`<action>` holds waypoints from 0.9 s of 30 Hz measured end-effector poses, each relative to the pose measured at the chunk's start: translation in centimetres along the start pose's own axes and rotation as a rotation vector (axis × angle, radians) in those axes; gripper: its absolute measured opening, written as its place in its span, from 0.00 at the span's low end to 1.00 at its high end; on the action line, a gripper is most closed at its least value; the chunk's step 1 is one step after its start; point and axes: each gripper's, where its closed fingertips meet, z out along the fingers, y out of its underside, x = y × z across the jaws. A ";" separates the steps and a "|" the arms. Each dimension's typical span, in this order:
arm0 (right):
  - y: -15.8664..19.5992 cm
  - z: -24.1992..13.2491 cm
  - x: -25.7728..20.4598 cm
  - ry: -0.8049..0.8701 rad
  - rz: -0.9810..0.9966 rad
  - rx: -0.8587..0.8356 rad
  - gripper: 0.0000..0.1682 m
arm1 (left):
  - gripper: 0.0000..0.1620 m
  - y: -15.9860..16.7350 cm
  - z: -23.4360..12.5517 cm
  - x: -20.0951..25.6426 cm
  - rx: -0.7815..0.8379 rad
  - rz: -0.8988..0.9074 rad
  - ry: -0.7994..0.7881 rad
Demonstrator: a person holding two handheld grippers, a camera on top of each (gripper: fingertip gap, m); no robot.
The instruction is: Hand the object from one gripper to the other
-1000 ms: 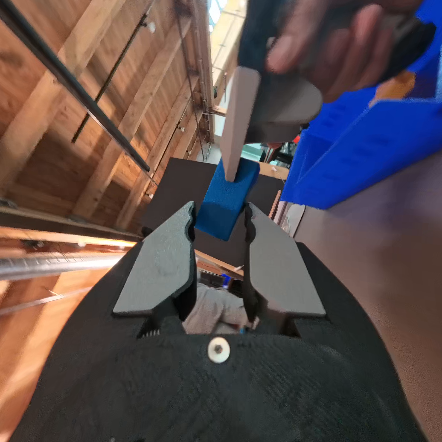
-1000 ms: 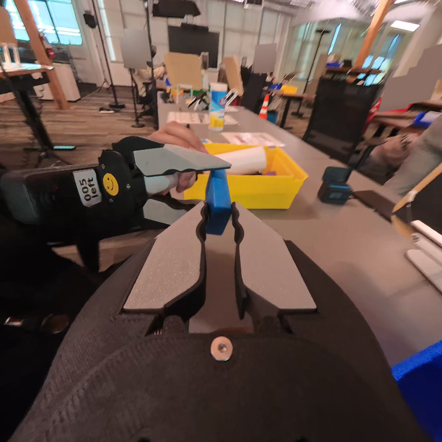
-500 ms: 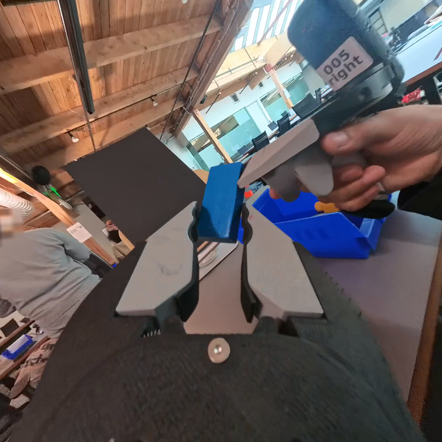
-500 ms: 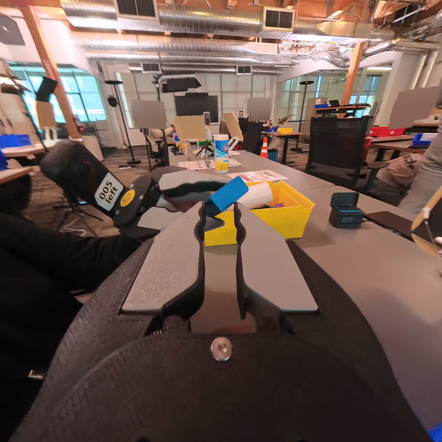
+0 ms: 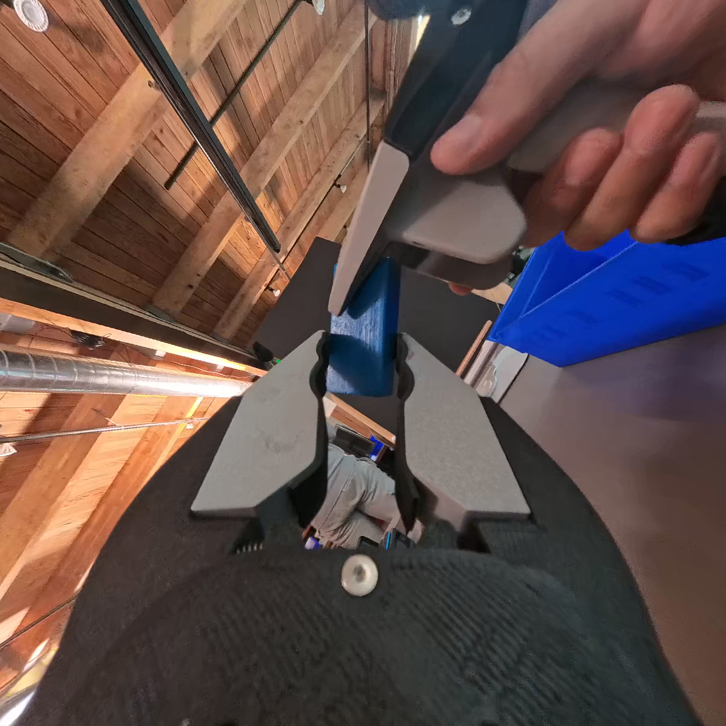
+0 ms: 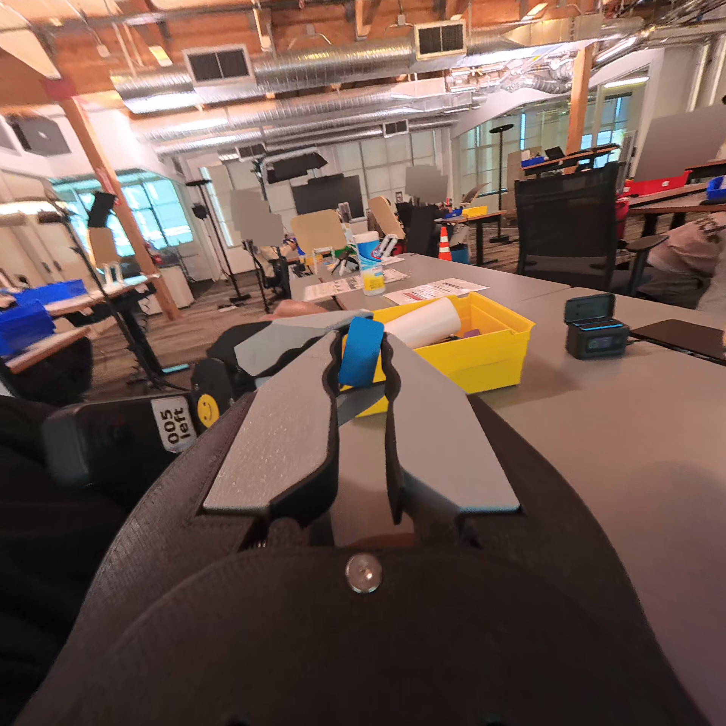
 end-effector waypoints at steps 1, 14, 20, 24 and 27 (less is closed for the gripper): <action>0.1 0.0 0.1 0.018 -0.029 -0.014 0.10 | 0.19 0.1 0.1 0.1 -0.004 -0.004 0.003; 0.6 -2.1 1.3 0.500 -1.595 -0.327 0.08 | 0.30 1.1 -0.8 1.2 -0.063 -1.109 0.582; 1.9 -0.4 0.2 0.481 -1.948 -0.285 0.08 | 0.35 0.2 -1.0 0.0 0.042 -1.652 0.811; 2.4 0.3 0.0 0.480 -2.032 -0.273 0.08 | 0.34 1.8 -0.4 -0.6 0.028 -1.804 0.787; 3.3 1.1 -0.4 0.444 -2.056 -0.273 0.08 | 0.32 1.6 -0.3 0.2 0.016 -1.840 0.824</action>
